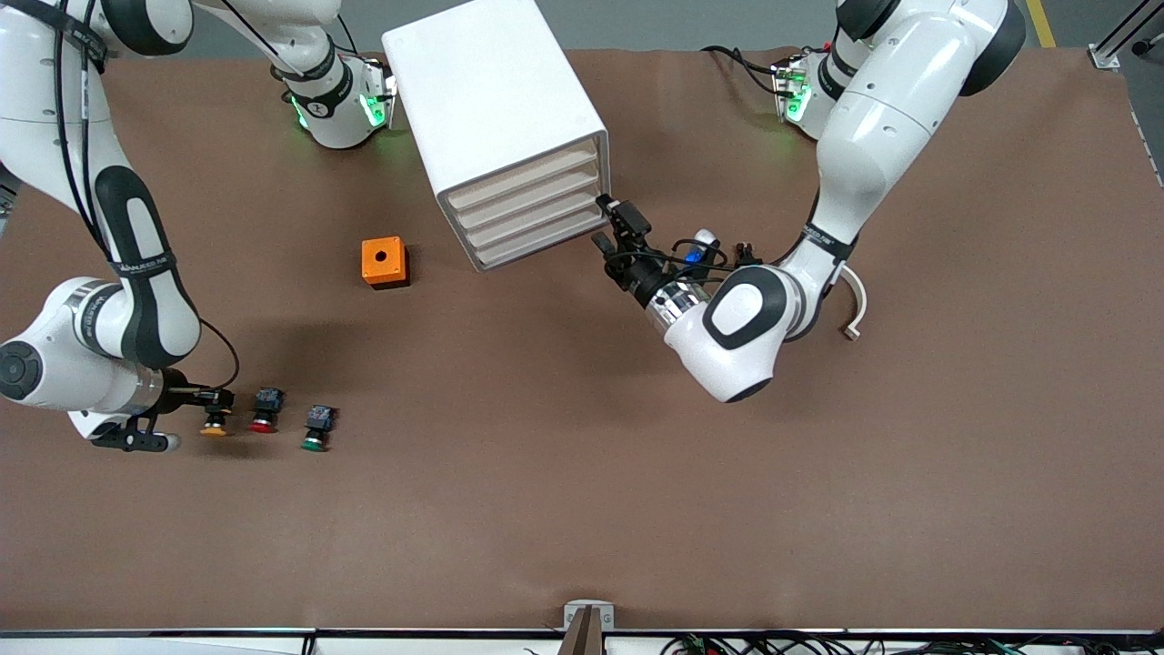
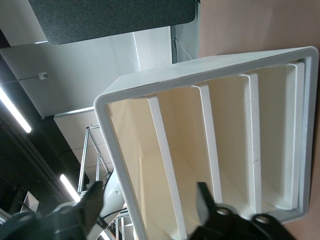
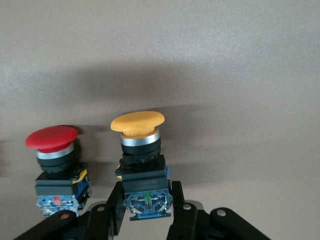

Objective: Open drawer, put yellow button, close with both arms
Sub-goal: 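Grasp the yellow button with the right gripper while the left gripper grips the drawer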

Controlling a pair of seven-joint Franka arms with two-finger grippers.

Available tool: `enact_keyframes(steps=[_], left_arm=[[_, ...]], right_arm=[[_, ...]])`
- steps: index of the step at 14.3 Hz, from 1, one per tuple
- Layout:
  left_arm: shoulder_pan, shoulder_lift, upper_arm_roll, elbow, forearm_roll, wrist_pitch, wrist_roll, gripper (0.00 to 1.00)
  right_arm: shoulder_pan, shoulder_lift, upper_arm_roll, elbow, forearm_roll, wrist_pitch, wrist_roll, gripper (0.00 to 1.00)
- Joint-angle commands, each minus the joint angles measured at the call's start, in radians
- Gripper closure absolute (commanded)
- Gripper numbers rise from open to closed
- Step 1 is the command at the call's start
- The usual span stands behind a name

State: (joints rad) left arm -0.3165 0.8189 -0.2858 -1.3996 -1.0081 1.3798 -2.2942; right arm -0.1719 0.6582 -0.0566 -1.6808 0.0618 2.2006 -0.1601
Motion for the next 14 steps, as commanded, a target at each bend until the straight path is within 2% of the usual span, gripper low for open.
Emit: enact_keyframes(steps=[1, 3, 5, 9, 10, 14], left_arm=[[-0.025, 0.023, -0.001, 0.014, -0.018, 0.021, -0.024, 0.48], [-0.045, 0.034, -0.001, 0.014, -0.021, 0.025, -0.024, 0.48], [-0.068, 0.034, -0.001, 0.01, -0.027, 0.025, -0.024, 0.48], [-0.114, 0.034, -0.001, 0.004, -0.029, 0.027, -0.024, 0.48], [-0.121, 0.034, -0.001, 0.002, -0.029, 0.025, -0.024, 0.48], [-0.159, 0.034, -0.001, -0.01, -0.029, 0.025, -0.053, 0.48]], right_arm=[[-0.009, -0.009, 0.012, 0.03, 0.015, -0.062, -0.019, 1.0], [-0.009, -0.009, 0.014, 0.088, 0.016, -0.161, -0.019, 1.0], [-0.006, -0.011, 0.014, 0.153, 0.055, -0.269, -0.018, 1.0], [0.005, -0.022, 0.014, 0.217, 0.105, -0.406, -0.009, 1.0], [0.005, -0.026, 0.014, 0.23, 0.13, -0.427, -0.006, 1.0], [0.012, -0.048, 0.014, 0.253, 0.133, -0.453, -0.024, 1.0]])
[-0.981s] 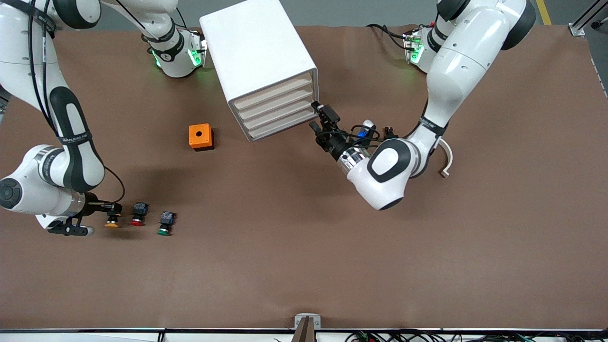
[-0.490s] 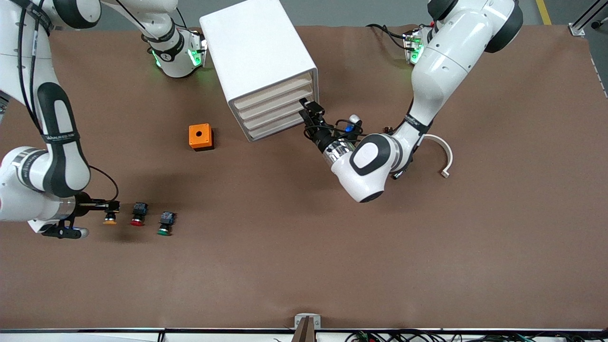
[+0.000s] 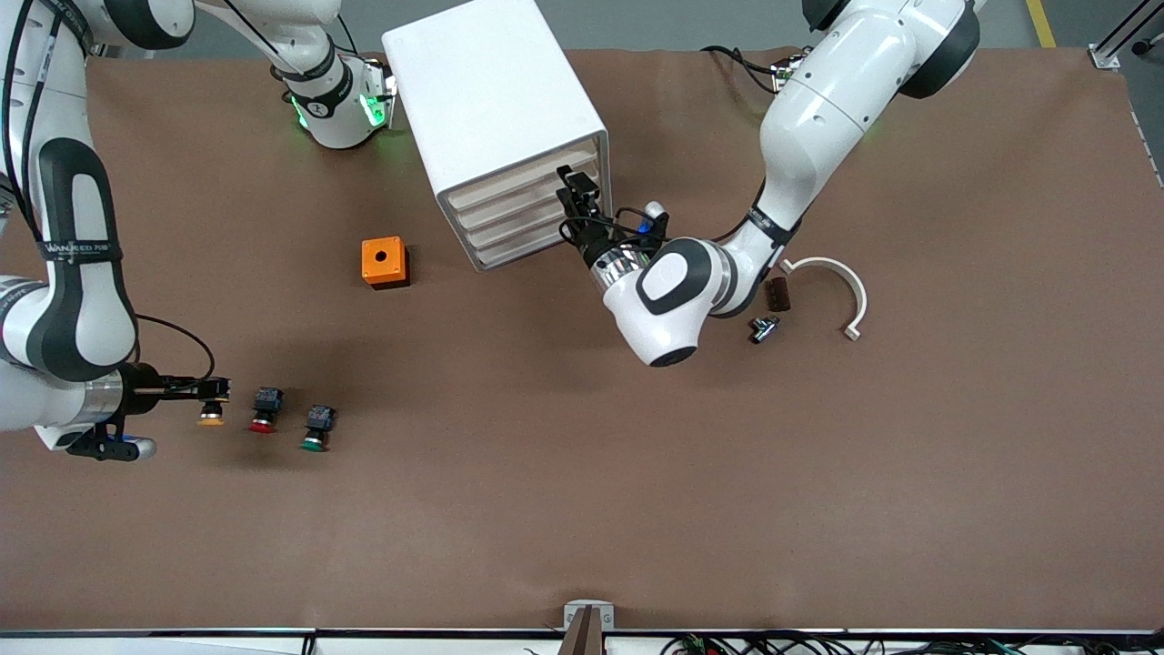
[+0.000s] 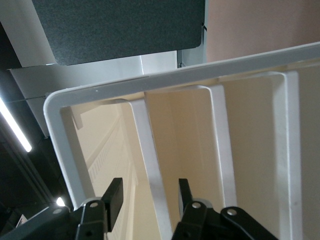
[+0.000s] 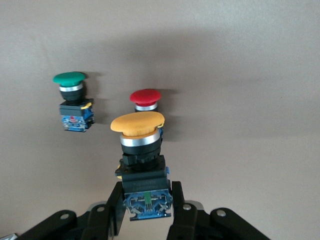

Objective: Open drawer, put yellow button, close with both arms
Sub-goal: 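Pull the top drawer open with the left gripper while the right gripper lifts the button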

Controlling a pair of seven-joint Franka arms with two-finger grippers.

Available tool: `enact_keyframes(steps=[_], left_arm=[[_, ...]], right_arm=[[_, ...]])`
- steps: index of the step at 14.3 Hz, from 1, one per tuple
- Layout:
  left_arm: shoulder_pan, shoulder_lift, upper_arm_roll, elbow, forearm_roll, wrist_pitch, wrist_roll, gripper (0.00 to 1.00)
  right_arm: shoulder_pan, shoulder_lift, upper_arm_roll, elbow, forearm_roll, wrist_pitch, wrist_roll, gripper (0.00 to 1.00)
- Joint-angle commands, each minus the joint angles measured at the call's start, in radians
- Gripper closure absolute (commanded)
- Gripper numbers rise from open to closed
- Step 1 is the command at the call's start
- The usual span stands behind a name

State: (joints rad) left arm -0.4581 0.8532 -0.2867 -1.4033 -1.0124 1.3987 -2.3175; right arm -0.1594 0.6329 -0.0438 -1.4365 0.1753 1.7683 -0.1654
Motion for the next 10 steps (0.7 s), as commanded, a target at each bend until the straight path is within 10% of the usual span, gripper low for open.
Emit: enact_keyframes(steps=[1, 10], left_arm=[[-0.022, 0.0, 0.0, -0.009, -0.025, 0.006, -0.034, 0.5], [-0.068, 0.001, 0.0, -0.029, -0.046, 0.006, -0.031, 0.86]], right_arm=[[0.0, -0.028, 0.001, 0.01, 0.02, -0.021, -0.037, 1.0], [0.011, -0.093, 0.033, 0.01, 0.024, -0.081, -0.039, 1.0]])
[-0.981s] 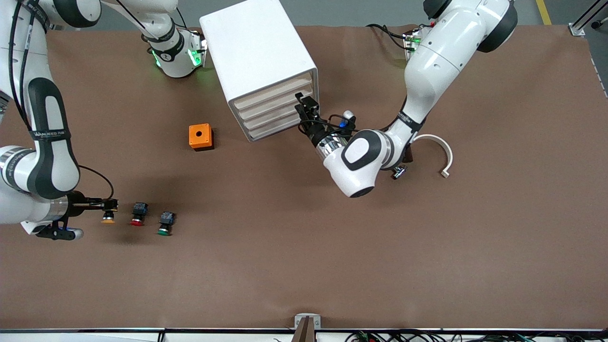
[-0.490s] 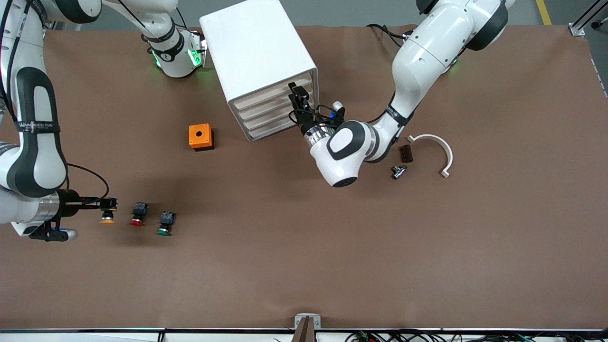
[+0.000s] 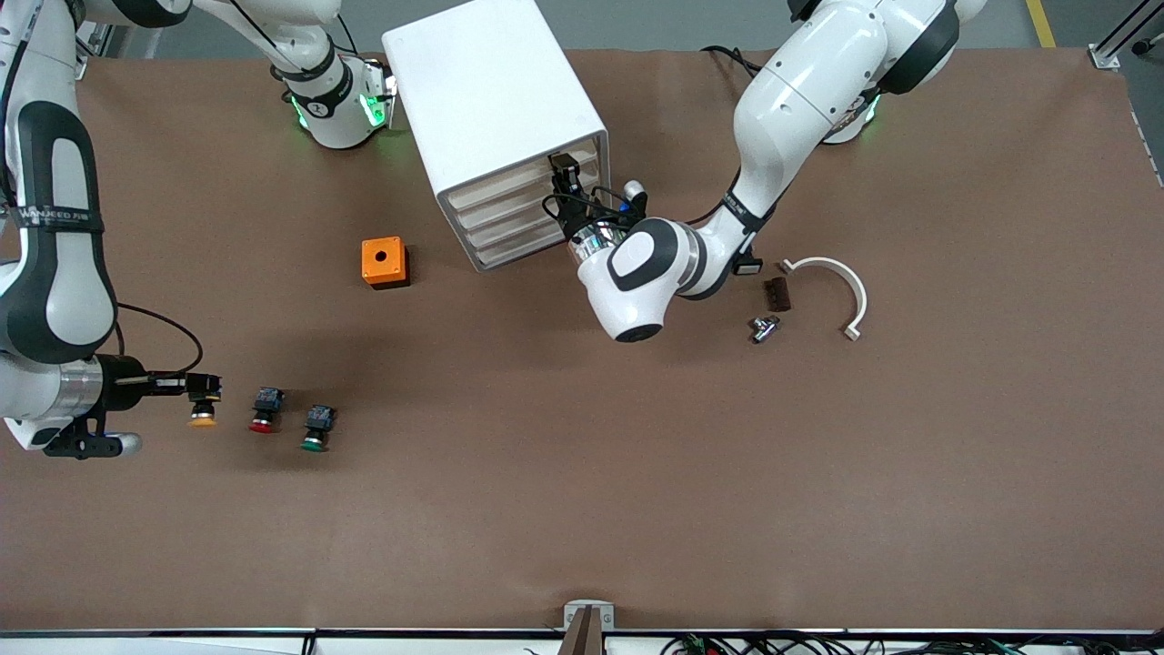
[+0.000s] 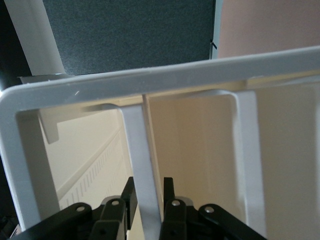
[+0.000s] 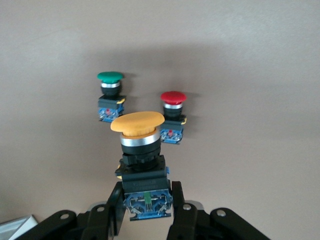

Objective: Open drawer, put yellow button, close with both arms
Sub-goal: 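Pull the top drawer open with the left gripper while the right gripper lifts the button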

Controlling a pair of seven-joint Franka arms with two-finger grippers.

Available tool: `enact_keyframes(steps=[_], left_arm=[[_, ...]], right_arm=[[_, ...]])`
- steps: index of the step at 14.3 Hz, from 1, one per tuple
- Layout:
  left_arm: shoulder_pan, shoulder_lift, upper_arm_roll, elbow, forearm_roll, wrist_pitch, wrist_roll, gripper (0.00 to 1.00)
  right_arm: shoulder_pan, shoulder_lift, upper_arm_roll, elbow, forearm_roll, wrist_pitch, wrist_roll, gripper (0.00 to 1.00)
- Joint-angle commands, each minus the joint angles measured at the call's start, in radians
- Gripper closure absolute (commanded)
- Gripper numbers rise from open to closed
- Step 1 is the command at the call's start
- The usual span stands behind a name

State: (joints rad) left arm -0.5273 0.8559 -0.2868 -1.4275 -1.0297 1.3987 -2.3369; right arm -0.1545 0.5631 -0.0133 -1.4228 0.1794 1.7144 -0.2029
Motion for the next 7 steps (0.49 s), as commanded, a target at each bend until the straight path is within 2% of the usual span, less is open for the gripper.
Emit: enact_keyframes(steps=[1, 3, 7], left_arm=[[0.001, -0.001, 0.0, -0.004, -0.03, 0.006, -0.01, 0.88], [0.004, -0.003, 0.0, -0.004, -0.044, 0.006, -0.01, 0.93], [0.021, -0.002, 0.012, -0.002, -0.046, 0.006, -0.009, 0.94]], right_arm=[[0.019, -0.031, 0.003, -0.004, 0.02, -0.03, 0.0, 1.0], [0.032, -0.043, 0.003, -0.004, 0.022, -0.047, 0.029, 1.0], [0.058, -0.066, 0.003, -0.004, 0.042, -0.055, 0.103, 1.0]])
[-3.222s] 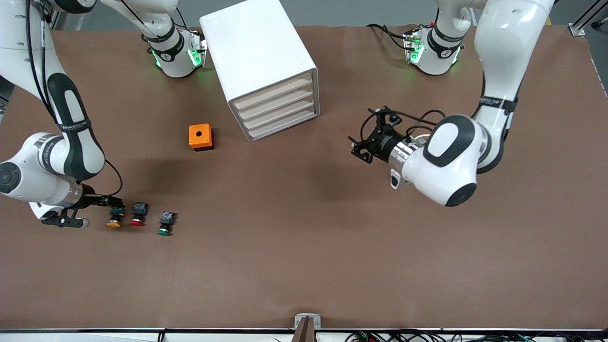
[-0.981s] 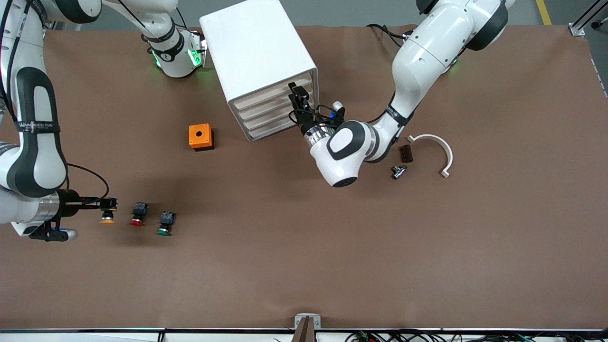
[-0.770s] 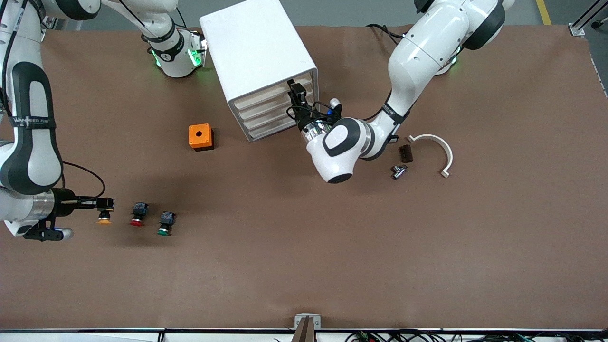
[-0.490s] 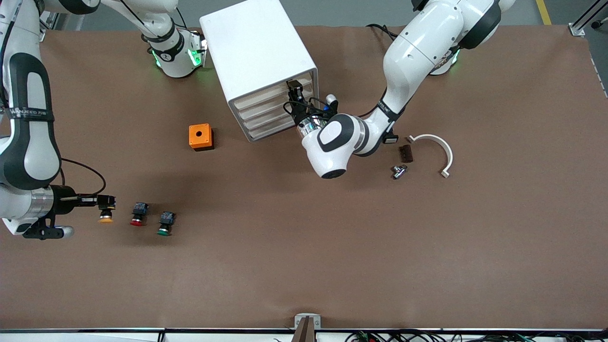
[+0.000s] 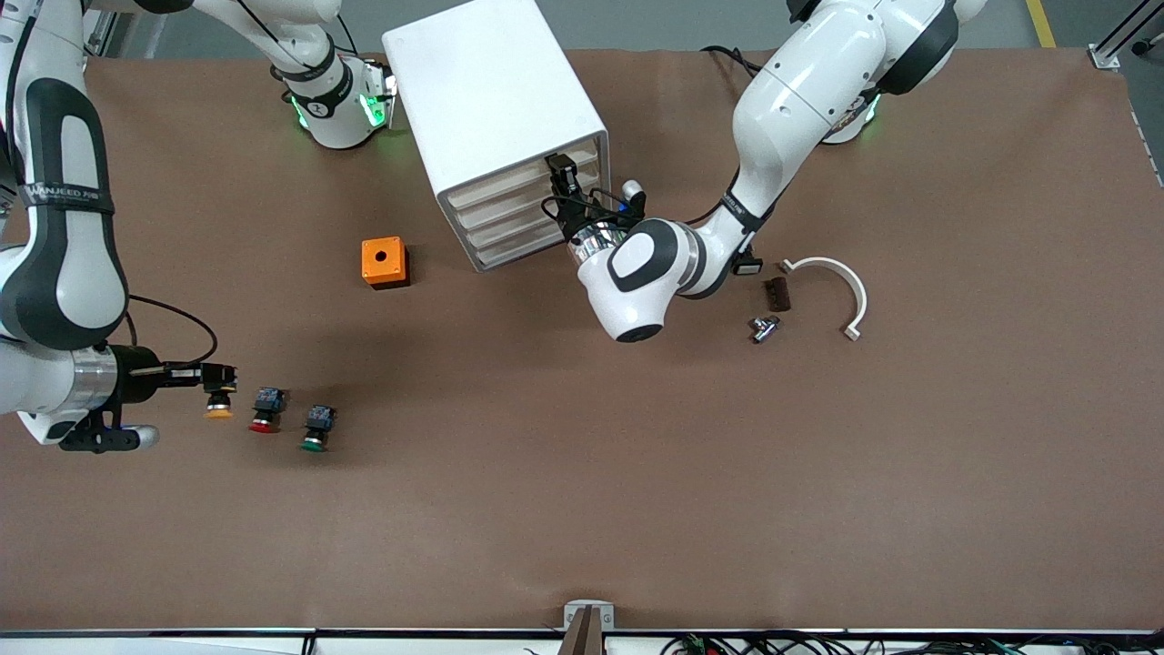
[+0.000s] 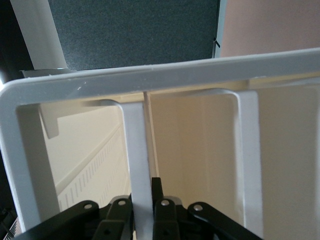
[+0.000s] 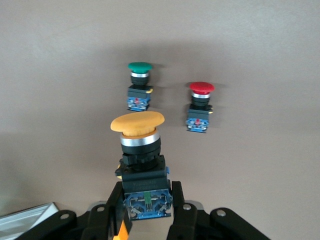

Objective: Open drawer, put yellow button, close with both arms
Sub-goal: 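Pull the top drawer open with the left gripper while the right gripper lifts the button, then carry the yellow button over the open drawer with the right gripper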

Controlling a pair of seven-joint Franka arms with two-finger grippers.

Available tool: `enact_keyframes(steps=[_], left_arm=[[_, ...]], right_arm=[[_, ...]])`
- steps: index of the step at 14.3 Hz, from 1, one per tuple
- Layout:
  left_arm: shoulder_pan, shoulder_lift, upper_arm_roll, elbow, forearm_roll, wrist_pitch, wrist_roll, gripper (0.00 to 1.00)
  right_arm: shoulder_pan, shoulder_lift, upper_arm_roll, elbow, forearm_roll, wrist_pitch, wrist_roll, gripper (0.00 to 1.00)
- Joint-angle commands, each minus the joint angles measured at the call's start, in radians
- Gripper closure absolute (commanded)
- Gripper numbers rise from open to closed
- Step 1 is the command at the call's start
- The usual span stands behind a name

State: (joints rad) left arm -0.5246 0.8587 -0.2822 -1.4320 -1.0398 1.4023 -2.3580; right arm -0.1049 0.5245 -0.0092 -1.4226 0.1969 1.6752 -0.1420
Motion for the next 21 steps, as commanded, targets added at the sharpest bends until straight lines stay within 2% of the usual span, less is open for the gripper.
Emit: enact_keyframes(steps=[1, 6, 9, 14, 19, 20, 21], left_arm=[[0.035, -0.003, 0.009, 0.004, -0.036, 0.004, 0.014, 0.94], [0.106, 0.008, 0.015, 0.01, -0.034, 0.006, 0.014, 0.93], [0.152, 0.007, 0.015, 0.015, -0.032, 0.006, 0.017, 0.93], [0.231, 0.007, 0.015, 0.03, -0.022, 0.007, 0.023, 0.9], [0.248, 0.008, 0.015, 0.028, -0.022, 0.007, 0.023, 0.83], [0.248, 0.008, 0.015, 0.028, -0.022, 0.007, 0.023, 0.71], [0.25, 0.008, 0.015, 0.028, -0.028, 0.007, 0.044, 0.26]], right_arm=[[0.019, -0.031, -0.002, -0.004, 0.026, -0.035, 0.064, 1.0], [0.066, -0.034, 0.0, 0.037, 0.027, -0.126, 0.231, 1.0], [0.108, -0.081, -0.002, 0.041, 0.024, -0.192, 0.359, 1.0], [0.158, -0.165, 0.02, 0.042, 0.026, -0.298, 0.684, 1.0], [0.329, -0.204, 0.021, 0.042, 0.024, -0.293, 1.04, 1.0], [0.359, -0.208, 0.02, 0.051, 0.023, -0.292, 1.105, 1.0], [0.384, -0.212, 0.02, 0.059, 0.022, -0.288, 1.157, 1.0]])
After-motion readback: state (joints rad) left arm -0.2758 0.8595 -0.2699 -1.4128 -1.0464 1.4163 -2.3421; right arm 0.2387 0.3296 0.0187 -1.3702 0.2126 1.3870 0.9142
